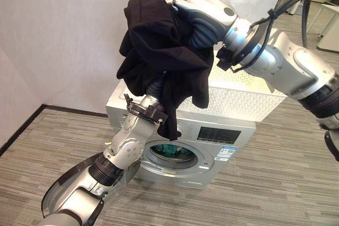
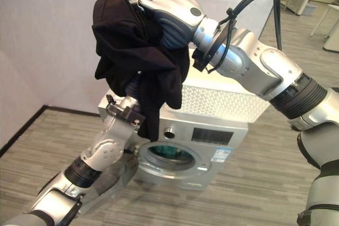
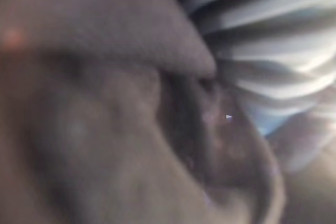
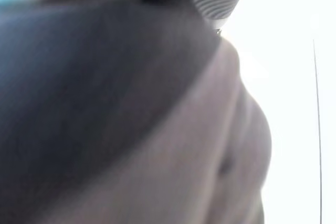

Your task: Grab the laundry basket,head to the washer,open it,put in the laundry and shut it.

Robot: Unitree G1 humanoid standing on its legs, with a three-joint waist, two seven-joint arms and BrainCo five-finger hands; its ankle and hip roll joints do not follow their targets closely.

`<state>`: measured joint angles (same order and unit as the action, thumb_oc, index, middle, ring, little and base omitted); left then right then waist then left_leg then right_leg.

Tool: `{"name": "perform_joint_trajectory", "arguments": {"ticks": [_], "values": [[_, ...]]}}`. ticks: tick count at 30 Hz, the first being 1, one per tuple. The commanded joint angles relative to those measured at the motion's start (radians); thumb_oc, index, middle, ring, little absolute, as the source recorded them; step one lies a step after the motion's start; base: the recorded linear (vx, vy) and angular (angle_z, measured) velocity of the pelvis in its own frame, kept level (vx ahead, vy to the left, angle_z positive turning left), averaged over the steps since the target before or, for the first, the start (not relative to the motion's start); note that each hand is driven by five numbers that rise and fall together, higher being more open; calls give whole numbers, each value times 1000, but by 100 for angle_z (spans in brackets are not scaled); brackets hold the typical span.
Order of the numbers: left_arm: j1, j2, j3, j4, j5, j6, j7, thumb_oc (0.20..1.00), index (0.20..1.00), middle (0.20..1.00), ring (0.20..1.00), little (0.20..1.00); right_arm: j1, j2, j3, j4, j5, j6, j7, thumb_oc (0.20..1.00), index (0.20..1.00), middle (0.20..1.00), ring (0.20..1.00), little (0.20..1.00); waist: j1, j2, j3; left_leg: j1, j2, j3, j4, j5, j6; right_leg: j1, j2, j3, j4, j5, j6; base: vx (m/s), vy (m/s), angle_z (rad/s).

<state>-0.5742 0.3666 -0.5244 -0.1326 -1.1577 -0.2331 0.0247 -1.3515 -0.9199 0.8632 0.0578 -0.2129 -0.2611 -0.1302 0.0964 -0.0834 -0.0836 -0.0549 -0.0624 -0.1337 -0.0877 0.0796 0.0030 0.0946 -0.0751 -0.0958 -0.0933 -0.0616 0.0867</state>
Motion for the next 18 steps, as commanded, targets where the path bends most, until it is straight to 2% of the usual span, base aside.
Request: {"name": "perform_joint_trajectory", "arguments": {"ticks": [1,4,5,8,12,13,14,18], "values": [[-129,-56,73,7,49,-67,-24,200,200,200,200,200,11,-70,80,-34,-15,-24,11,1000,1000,1000,1000,1000,29,-13,-51,30,82,-71,21,-86,-40,-50,-91,-77,6,99,76,0,0,0],[-129,-55,72,7,49,-67,-24,200,200,200,200,200,13,-70,78,-35,-15,-24,11,1000,1000,1000,1000,1000,29,-13,-51,31,82,-71,21,-86,-40,-50,-91,-78,6,99,77,0,0,0],[-133,-43,86,10,93,-73,-13,200,200,200,200,200,67,-94,24,-58,2,-25,7,1000,1000,1000,1000,1000,25,-8,-50,34,80,-74,22,-89,-38,-43,-92,-80,6,98,76,0,0,0],[-139,-34,88,7,118,-78,-5,200,200,200,200,200,116,-112,-40,-68,9,-23,-11,1000,1000,1000,1000,1000,24,-8,-49,38,80,-76,22,-91,-37,-40,-93,-83,7,97,77,13,10,11],[-139,-33,88,7,118,-78,-5,200,200,200,200,200,117,-112,-41,-69,8,-23,-11,1000,1000,1000,1000,1000,24,-9,-49,38,80,-76,22,-90,-37,-40,-93,-83,7,97,77,0,1,5],[-142,-31,92,4,123,-80,-5,200,200,200,200,200,124,-118,-65,-64,9,-22,-29,1000,1000,1000,1000,1000,22,-6,-49,38,80,-75,22,-91,-36,-40,-94,-84,8,96,77,0,0,0],[-139,-27,109,0,144,-103,0,200,200,200,200,200,176,-138,-180,-19,-13,-24,-109,1000,1000,1000,1000,1000,17,-3,-54,44,80,-74,23,-96,-35,-34,-93,-83,10,91,77,0,0,0],[-138,-16,110,6,158,-113,-1,200,200,200,200,200,184,-159,-204,1,-18,-24,-122,1000,1000,1000,1000,1000,14,-7,-59,48,81,-73,22,-98,-35,-32,-92,-84,10,89,77,5,3,1]]}}
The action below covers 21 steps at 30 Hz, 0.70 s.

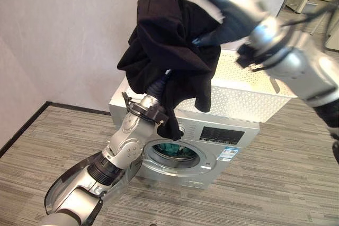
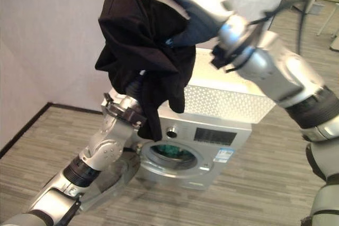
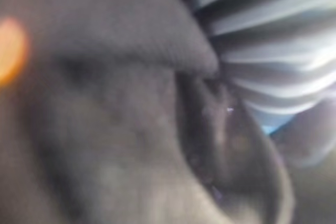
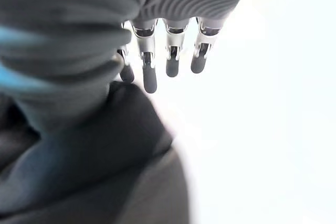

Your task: Grab the laundry basket,head to the washer,open it,put in the laundry and shut it.

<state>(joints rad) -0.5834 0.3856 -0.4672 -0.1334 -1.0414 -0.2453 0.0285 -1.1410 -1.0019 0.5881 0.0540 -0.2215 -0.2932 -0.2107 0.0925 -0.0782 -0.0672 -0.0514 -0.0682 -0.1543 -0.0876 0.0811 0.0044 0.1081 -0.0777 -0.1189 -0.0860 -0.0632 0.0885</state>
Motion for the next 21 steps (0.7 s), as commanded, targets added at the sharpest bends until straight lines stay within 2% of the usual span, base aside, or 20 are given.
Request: {"name": "perform_joint_trajectory", "arguments": {"ticks": [1,2,4,6,8,11,14,21], "values": [[-129,-33,53,10,44,-100,-6,200,200,200,200,200,-25,-86,70,9,1,5,-37,1000,1000,1000,1000,1000,17,-13,-77,46,88,-52,21,-100,-37,-44,-88,-59,3,89,76,0,0,0],[-129,-32,56,12,45,-103,-5,200,200,200,200,200,-20,-95,69,9,18,2,-26,1000,1000,1000,1000,1000,15,-14,-79,46,89,-52,21,-100,-38,-43,-88,-59,3,89,76,0,0,0],[-126,-16,63,8,55,-101,-17,200,200,200,200,200,-8,-163,109,-39,143,-47,80,1000,1000,1000,1000,1000,8,-18,-83,48,90,-51,22,-99,-41,-42,-87,-59,4,88,76,0,0,0],[-124,-14,63,8,58,-96,-20,200,200,200,200,200,4,-198,124,-67,245,-56,145,1000,1000,1000,1000,1000,3,-19,-85,49,91,-51,22,-98,-44,-41,-87,-61,4,87,76,0,0,0],[-132,-12,68,12,67,-97,-18,200,200,200,200,200,48,-224,81,-73,365,-60,179,1000,1000,1000,1000,1000,-8,-14,-85,49,92,-51,22,-98,-46,-42,-86,-62,4,87,76,0,0,0],[-133,-12,74,11,67,-102,-15,200,200,200,200,200,158,-213,-75,-72,471,-66,174,1000,1000,1000,1000,1000,-17,-10,-88,49,92,-50,23,-99,-45,-41,-86,-62,4,87,76,0,0,0],[-120,-15,85,-2,61,-102,-20,200,200,200,200,200,245,-176,-215,-43,446,-48,136,1000,1000,1000,1000,1000,-22,-5,-91,51,90,-46,22,-105,-43,-41,-89,-60,6,88,78,0,0,0],[-115,-30,83,-9,38,-106,-21,200,200,200,200,200,282,-114,-308,31,507,-54,89,1000,1000,1000,1000,1000,-26,-1,-95,56,87,-41,24,-110,-38,-40,-93,-56,6,87,79,5,1,0]]}}
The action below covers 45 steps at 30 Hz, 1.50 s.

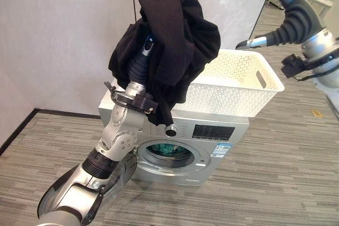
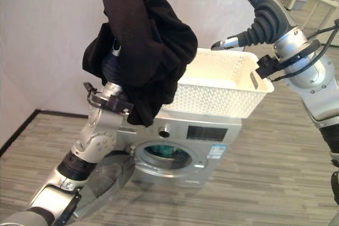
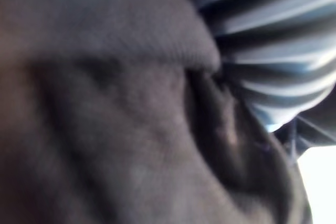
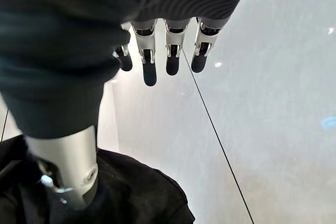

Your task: Grab the laundry basket,head to the washer,open it,put in the laundry and shut it.

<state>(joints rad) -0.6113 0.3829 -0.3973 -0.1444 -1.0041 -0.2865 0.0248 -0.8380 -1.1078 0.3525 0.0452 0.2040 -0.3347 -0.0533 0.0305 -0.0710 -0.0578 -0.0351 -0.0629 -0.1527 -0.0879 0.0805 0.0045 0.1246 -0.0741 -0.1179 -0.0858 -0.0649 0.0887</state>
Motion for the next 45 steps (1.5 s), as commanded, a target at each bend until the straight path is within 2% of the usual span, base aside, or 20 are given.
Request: {"name": "perform_joint_trajectory", "arguments": {"ticks": [1,5,6,11,15,16,18,23,26,28,29,30,32,33,35,37,38,39,41,45], "values": [[-88,-27,11,2,1,-65,-17,200,200,200,200,200,-18,-9,-75,39,82,-13,-68,1000,1000,1000,1000,1000,37,-9,-104,40,81,-42,24,-109,-38,-56,-96,-57,6,89,79,0,0,0],[-81,-15,25,-10,4,-76,-12,200,200,200,200,200,2,5,-179,129,117,-35,-159,1000,1000,1000,1000,1000,30,-8,-106,34,77,-40,28,-104,-36,-63,-100,-52,8,95,79,0,0,0],[-74,-9,33,-24,4,-81,-15,200,200,200,200,200,11,7,-234,163,122,-45,-216,1000,1000,1000,1000,1000,25,-6,-107,35,77,-39,27,-106,-35,-63,-100,-50,9,94,78,0,0,0],[-30,36,58,-84,27,-100,-21,200,200,200,200,200,101,-28,-360,266,-4,-17,-382,1000,1000,1000,1000,1000,16,-1,-112,43,82,-36,22,-111,-35,-59,-98,-44,11,88,78,0,0,0],[-17,49,65,-106,45,-107,-22,200,200,200,200,200,182,-35,-430,289,-53,-6,-432,1000,1000,1000,1000,1000,11,2,-111,45,83,-36,21,-111,-36,-59,-97,-44,13,85,77,0,0,0],[1,57,85,-120,60,-113,-27,200,200,200,200,200,245,-47,-478,335,-104,16,-481,1000,1000,1000,1000,1000,3,9,-108,47,84,-37,20,-112,-35,-60,-96,-42,15,84,77,0,0,0],[10,62,88,-127,64,-113,-32,200,200,200,200,200,292,-53,-507,351,-146,37,-501,1000,1000,1000,1000,1000,2,10,-107,47,84,-37,20,-111,-36,-61,-96,-42,16,84,77,0,0,0],[47,74,110,-128,78,-124,-26,200,200,200,200,200,456,-5,-614,472,-155,64,-529,1000,1000,1000,1000,1000,6,16,-100,44,83,-43,21,-110,-34,-64,-97,-47,24,81,77,0,0,0],[81,79,138,-132,83,-125,-28,200,200,200,200,200,546,52,-660,574,-119,66,-509,1000,1000,1000,1000,1000,8,19,-91,43,83,-44,23,-109,-33,-65,-99,-49,27,79,76,0,0,0],[115,75,153,-148,82,-119,-31,200,200,200,200,200,594,128,-675,639,-73,63,-489,1000,1000,1000,1000,1000,11,21,-86,40,81,-46,24,-107,-31,-66,-100,-50,29,79,74,-19,2,-1],[149,70,172,-169,75,-116,-41,200,200,200,200,200,654,212,-705,754,28,47,-443,1000,1000,1000,1000,1000,15,21,-76,37,80,-49,26,-104,-31,-68,-100,-53,30,79,72,-73,4,0],[165,60,180,-178,70,-111,-45,200,200,200,200,200,688,277,-678,835,71,49,-398,1000,1000,1000,1000,1000,18,20,-68,30,78,-50,28,-97,-31,-72,-101,-53,30,84,71,-62,-6,1],[186,51,200,-197,66,-106,-57,200,200,200,200,200,746,340,-653,904,128,61,-306,1000,1000,1000,1000,1000,17,19,-64,31,79,-50,26,-98,-33,-68,-100,-54,27,80,69,-19,-12,3],[188,51,199,-199,66,-105,-57,200,200,200,200,200,748,340,-653,906,130,59,-304,1000,1000,1000,1000,1000,17,18,-66,31,79,-50,26,-98,-33,-68,-100,-54,27,80,69,0,0,0],[202,20,201,-211,64,-88,-74,200,200,200,200,200,793,451,-621,1114,241,85,-196,1000,1000,1000,1000,1000,18,13,-58,29,79,-58,29,-98,-35,-63,-99,-60,26,75,64,-12,-18,0],[207,7,195,-201,56,-84,-85,200,200,200,200,200,793,509,-557,1223,230,111,-152,1000,1000,1000,1000,1000,27,11,-53,24,79,-66,35,-96,-37,-63,-99,-65,27,73,63,-8,-46,10],[212,-3,192,-185,41,-77,-105,200,200,200,200,200,818,590,-482,1298,185,145,-101,1000,1000,1000,1000,1000,33,13,-47,28,81,-71,36,-101,-40,-55,-96,-70,29,64,61,-24,-32,22],[212,-2,193,-185,40,-78,-106,200,200,200,200,200,817,590,-481,1299,186,144,-101,1000,1000,1000,1000,1000,32,11,-46,23,78,-71,39,-94,-39,-60,-98,-70,30,70,61,0,-50,20],[231,-5,199,-173,30,-73,-126,200,200,200,200,200,837,659,-438,1365,162,170,-68,1000,1000,1000,1000,1000,39,14,-43,27,82,-72,38,-101,-42,-53,-94,-76,30,61,59,-12,-40,6],[298,-23,218,-170,2,-63,-159,200,200,200,200,200,883,757,-363,1374,95,185,-39,1000,1000,1000,1000,1000,46,16,-40,16,82,-80,40,-94,-47,-55,-90,-83,36,56,52,-41,-42,2]]}}
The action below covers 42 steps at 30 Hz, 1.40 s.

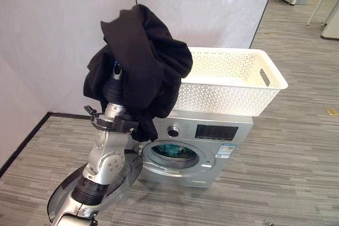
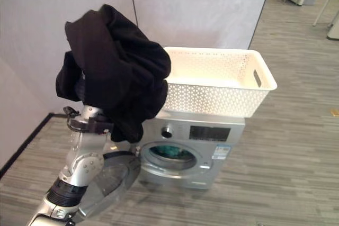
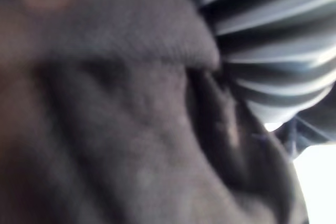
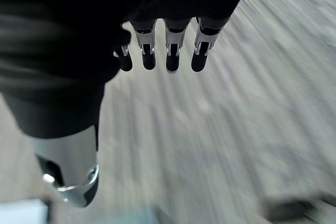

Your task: Grab the laundry basket,head to the washer,open it,put in the laundry and shut it.

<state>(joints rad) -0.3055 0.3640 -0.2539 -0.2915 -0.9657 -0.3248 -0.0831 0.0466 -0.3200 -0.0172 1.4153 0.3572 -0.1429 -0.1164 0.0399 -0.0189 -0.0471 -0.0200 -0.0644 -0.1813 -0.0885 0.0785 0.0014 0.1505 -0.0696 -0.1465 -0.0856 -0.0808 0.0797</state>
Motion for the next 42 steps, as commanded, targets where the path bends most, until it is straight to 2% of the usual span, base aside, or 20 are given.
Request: {"name": "perform_joint_trajectory", "arguments": {"ticks": [1,4,10,16,21,26,30,32,36,37,42], "values": [[14,-13,81,-27,-45,-22,-57,200,200,200,200,200,12,-2,21,-8,-64,-10,22,1000,1000,1000,1000,1000,38,-34,-49,-1,84,-55,42,-90,-46,-82,-93,-58,38,70,58,-51,-62,4],[53,-22,91,-33,-65,-20,-70,200,200,200,200,200,45,25,46,-57,-79,-15,32,1000,1000,1000,1000,1000,43,-33,-42,-10,81,-71,50,-85,-50,-82,-88,-67,46,60,53,-33,-37,6],[101,-42,49,-55,-89,-12,-89,200,200,200,200,200,14,27,96,-112,-124,-25,7,1000,1000,1000,1000,1000,57,-37,-26,-23,77,-103,84,-93,-54,-80,-74,-87,76,32,35,-11,-45,23],[114,-29,5,-63,-67,-2,-86,200,200,200,200,200,-14,22,183,-201,-171,-32,5,1000,1000,1000,1000,1000,75,-50,46,-73,64,-113,235,-143,-50,-121,-59,-83,208,-32,8,-59,-45,17],[98,-29,-23,-65,-71,0,-83,200,200,200,200,200,-63,24,230,-250,-184,-37,-7,1000,1000,1000,1000,1000,83,-51,143,-158,61,-132,368,-178,-56,-222,-56,-103,381,-92,-3,-128,-44,28],[75,-38,-56,-54,-54,-7,-58,200,200,200,200,200,-110,12,244,-285,-180,-44,-33,1000,1000,1000,1000,1000,83,-46,215,-243,69,-140,488,-223,-49,-306,-58,-113,538,-155,-17,-72,-15,14],[39,-40,-97,-38,-46,-10,-42,200,200,200,200,200,-151,-2,246,-304,-176,-51,-63,1000,1000,1000,1000,1000,76,-45,268,-329,71,-155,578,-253,-45,-379,-55,-121,639,-202,-29,-82,-8,10],[-7,-58,-145,-9,-31,-13,-12,200,200,200,200,200,-194,-27,223,-331,-160,-63,-109,1000,1000,1000,1000,1000,65,-43,325,-418,57,-163,669,-285,-37,-467,-67,-119,730,-232,-37,-107,51,4],[-24,-62,-153,1,-12,-19,4,200,200,200,200,200,-208,-50,209,-384,-150,-74,-128,1000,1000,1000,1000,1000,56,-38,354,-479,49,-152,725,-301,-33,-539,-70,-105,793,-250,-45,-92,58,-3],[-38,-65,-156,21,-7,-21,4,200,200,200,200,200,-222,-67,197,-415,-131,-84,-136,1000,1000,1000,1000,1000,47,-32,379,-532,41,-140,774,-315,-29,-606,-70,-85,844,-265,-53,-92,70,1],[-50,-78,-157,82,11,-26,33,200,200,200,200,200,-256,-95,160,-479,-98,-105,-168,1000,1000,1000,1000,1000,36,-26,412,-631,23,-106,866,-347,-17,-722,-65,-62,919,-283,-57,-66,51,-25]]}}
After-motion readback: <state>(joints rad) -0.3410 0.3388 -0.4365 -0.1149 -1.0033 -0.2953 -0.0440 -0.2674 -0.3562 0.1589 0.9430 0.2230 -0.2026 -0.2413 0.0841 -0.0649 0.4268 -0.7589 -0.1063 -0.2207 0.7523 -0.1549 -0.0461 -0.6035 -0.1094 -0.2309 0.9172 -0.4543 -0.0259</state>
